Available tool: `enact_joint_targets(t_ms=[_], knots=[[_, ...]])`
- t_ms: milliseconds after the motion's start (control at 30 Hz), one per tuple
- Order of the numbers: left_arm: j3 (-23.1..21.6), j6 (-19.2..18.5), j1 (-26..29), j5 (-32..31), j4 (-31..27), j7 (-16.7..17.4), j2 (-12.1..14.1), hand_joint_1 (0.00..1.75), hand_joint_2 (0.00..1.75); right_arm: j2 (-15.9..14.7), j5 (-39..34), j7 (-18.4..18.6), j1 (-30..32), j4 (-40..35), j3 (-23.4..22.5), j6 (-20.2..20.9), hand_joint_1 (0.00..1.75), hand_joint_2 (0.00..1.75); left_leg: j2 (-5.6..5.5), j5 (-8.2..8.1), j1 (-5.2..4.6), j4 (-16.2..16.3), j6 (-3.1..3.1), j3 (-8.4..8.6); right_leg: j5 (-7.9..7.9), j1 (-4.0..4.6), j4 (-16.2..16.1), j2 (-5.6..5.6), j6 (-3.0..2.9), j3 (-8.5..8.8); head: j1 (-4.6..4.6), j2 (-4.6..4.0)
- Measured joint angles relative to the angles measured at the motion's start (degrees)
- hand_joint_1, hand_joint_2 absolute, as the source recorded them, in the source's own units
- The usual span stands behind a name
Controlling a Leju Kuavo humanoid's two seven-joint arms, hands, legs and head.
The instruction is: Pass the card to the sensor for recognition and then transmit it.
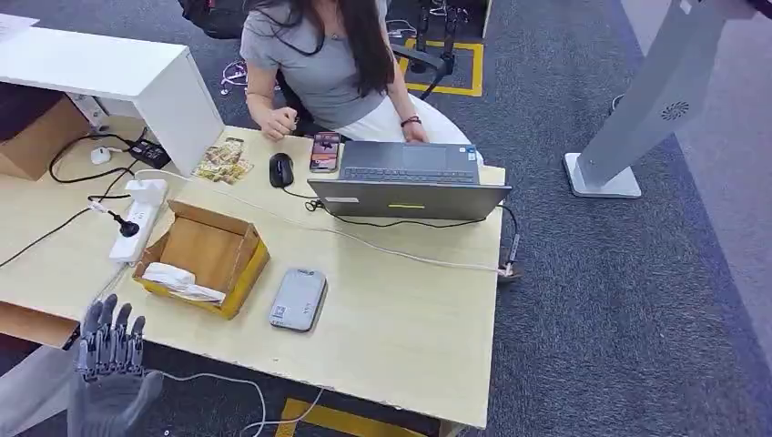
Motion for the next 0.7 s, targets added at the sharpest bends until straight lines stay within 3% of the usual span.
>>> enact_joint_targets(t_ms=[267, 700], knots=[[-4.2, 7.5, -7.3, -10.2, -0.3, 3.6, 6.8, 0.0, 1.75, 0.0, -0.2, 1.4, -0.6, 0.1, 3.4, -0.9, 0.0, 0.0, 0.01, 0.02, 0.01, 0.0, -0.02, 0.01, 0.0, 0.0, 0.0, 0.02, 0.0, 0.0, 0.0, 0.0], [-9.9, 13.7, -19.3, -27.4, 3.9, 11.9, 15.6, 0.0, 1.75, -0.1, 0.5, 3.2, -1.1, 0.1, 6.9, -1.0, 0.0, 0.0, 0.02, 0.03, 0.0, 0.0, -0.02, 0.01, 0.01, 0.0, 0.0, 0.08, 0.0, -0.03, -0.02, 0.0]])
